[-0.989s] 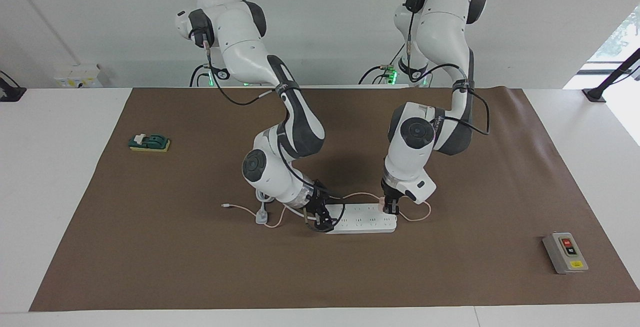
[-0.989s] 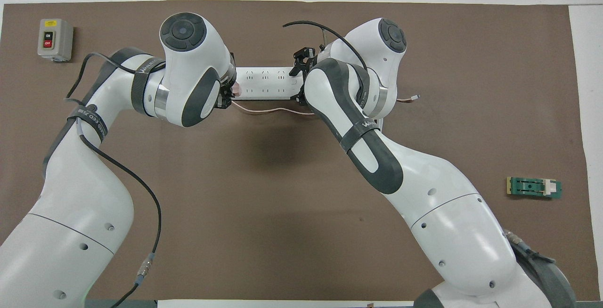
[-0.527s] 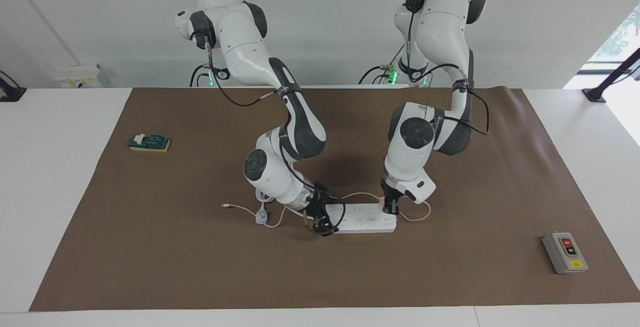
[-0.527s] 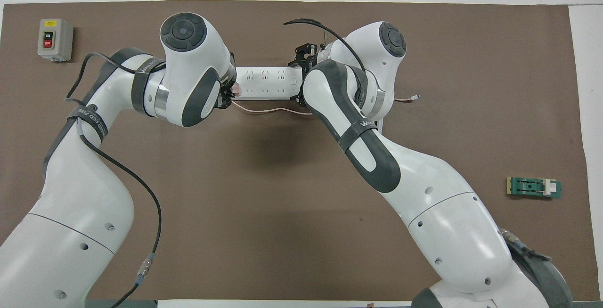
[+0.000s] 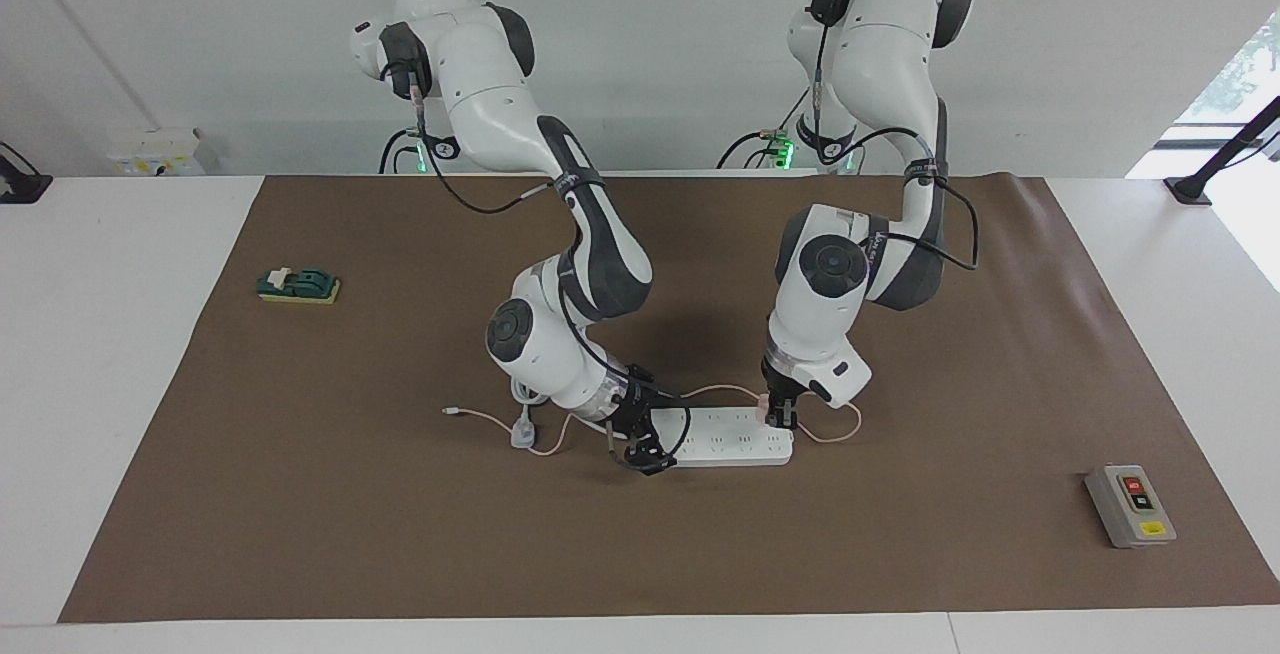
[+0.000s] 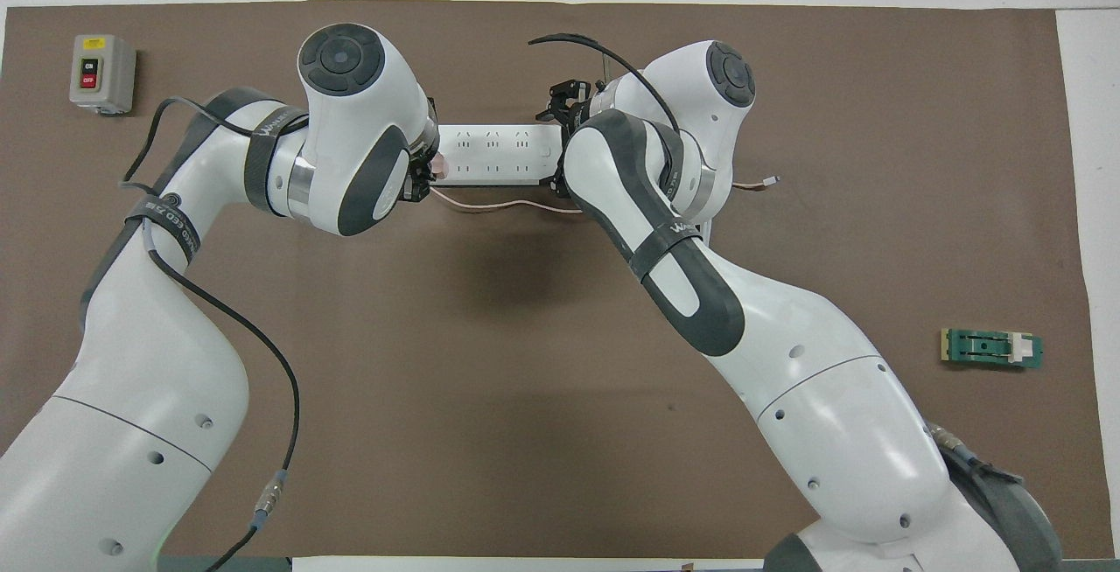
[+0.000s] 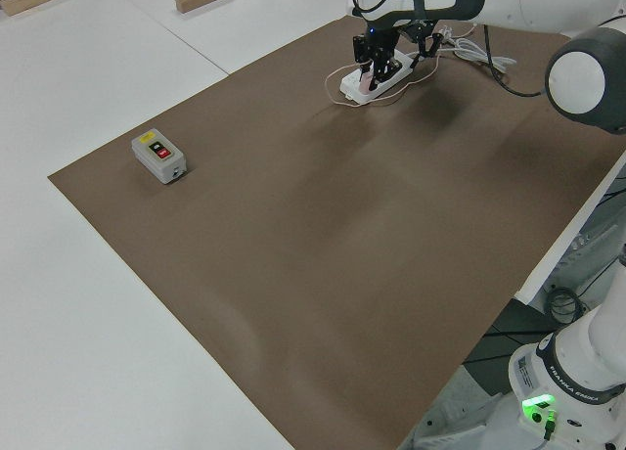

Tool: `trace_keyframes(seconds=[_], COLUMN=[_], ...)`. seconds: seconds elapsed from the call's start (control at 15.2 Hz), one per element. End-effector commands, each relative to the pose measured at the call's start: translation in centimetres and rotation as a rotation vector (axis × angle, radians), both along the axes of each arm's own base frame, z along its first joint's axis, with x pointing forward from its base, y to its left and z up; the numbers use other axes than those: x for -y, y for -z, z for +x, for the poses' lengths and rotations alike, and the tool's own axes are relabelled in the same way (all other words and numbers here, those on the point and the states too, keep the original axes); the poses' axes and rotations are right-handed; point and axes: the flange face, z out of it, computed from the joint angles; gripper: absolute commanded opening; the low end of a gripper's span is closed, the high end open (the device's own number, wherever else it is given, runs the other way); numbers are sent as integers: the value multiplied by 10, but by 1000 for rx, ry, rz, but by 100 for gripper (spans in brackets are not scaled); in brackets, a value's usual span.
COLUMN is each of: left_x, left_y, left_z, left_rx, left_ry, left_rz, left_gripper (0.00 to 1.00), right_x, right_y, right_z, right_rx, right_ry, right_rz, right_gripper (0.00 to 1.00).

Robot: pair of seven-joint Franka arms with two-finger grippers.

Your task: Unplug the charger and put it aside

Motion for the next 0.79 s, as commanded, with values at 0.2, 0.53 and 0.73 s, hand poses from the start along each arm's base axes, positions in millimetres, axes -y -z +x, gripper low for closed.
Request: trace_keyframes(seconds=[0.2,0.53,0.73], left_x=[11,13,16], left_y=[8,8,8], left_z=[-9,-10,-12], left_rx=[-9,-10,-9], left_ry=[52,58,64], left_rz=[17,19,22], left_gripper=[0,0,0], right_x=[10,11,11], right_y=[3,4,4], right_z=[17,16,16], right_rx=[55,54,56], right_ry=[59,57,54], right_rz=[33,32,33], right_gripper=[90,80,80])
